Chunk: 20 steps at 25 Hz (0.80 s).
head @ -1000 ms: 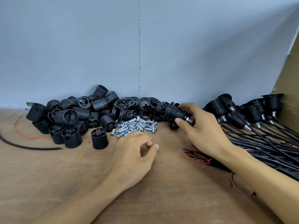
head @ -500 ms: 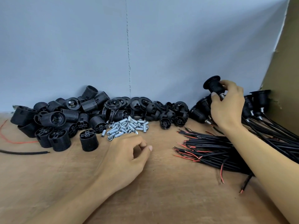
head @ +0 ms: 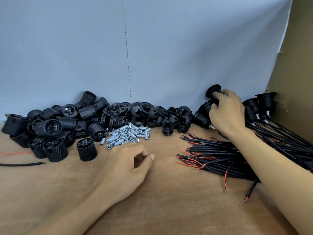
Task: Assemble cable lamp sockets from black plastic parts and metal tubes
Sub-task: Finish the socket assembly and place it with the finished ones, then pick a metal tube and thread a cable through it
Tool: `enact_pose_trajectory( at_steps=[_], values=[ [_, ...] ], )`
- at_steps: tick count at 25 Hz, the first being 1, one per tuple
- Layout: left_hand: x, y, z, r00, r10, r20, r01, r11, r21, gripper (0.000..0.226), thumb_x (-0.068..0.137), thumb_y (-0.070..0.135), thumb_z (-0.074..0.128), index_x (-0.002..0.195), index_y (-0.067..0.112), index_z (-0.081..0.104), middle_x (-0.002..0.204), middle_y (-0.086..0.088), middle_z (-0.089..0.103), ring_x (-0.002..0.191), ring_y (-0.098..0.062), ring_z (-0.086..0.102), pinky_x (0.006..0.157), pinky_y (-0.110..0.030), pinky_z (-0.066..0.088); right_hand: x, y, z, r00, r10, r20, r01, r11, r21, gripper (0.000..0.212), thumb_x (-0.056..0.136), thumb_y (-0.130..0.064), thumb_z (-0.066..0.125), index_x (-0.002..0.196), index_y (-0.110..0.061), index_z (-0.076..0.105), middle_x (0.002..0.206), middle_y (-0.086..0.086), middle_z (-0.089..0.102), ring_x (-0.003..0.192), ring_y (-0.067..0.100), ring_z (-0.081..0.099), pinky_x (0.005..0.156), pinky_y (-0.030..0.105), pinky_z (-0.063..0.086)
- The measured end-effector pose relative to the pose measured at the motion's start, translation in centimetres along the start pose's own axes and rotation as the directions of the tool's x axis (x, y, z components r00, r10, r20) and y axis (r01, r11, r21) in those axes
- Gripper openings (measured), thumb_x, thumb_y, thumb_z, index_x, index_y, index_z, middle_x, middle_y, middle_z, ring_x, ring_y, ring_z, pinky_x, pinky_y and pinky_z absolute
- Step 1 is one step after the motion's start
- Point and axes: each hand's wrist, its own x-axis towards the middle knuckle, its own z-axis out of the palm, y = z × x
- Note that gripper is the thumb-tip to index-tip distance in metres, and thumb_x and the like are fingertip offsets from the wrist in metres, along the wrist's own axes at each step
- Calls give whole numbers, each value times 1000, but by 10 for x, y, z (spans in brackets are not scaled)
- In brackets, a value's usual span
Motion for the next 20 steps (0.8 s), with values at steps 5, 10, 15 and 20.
enact_pose_trajectory(
  at_steps=[5,10,15,20],
  values=[
    [0,-1,1,1000,8,5,-8,1000,9,24,88,40,69,67,27,66,76,15,71,80,-7,64,67,-24,46,-5,1,4,997,-33,64,39,995,-92,54,95,-18,56,147,-12,47,158,15,33,145,36,27,117,50,25],
    [1,-4,2,999,32,43,-33,999,21,26,89,44,65,69,27,64,79,15,69,83,-7,64,71,-30,50,-16,-14,3,986,-163,43,165,985,-41,47,92,-19,59,139,-13,57,151,15,44,143,34,32,118,47,23],
    [2,-5,2,992,92,84,-96,995,36,27,87,49,57,68,31,59,81,17,66,86,-5,62,76,-34,52,-48,-40,13,893,-404,199,391,915,104,28,94,-25,61,120,-20,70,127,1,62,123,25,49,104,42,38],
    [1,-3,4,990,115,83,-121,989,82,23,91,38,66,72,29,58,80,17,60,87,-3,56,76,-27,47,-57,-43,8,842,-460,282,422,887,188,25,96,-26,61,119,-22,69,114,-4,60,112,18,51,97,37,43]
  ],
)
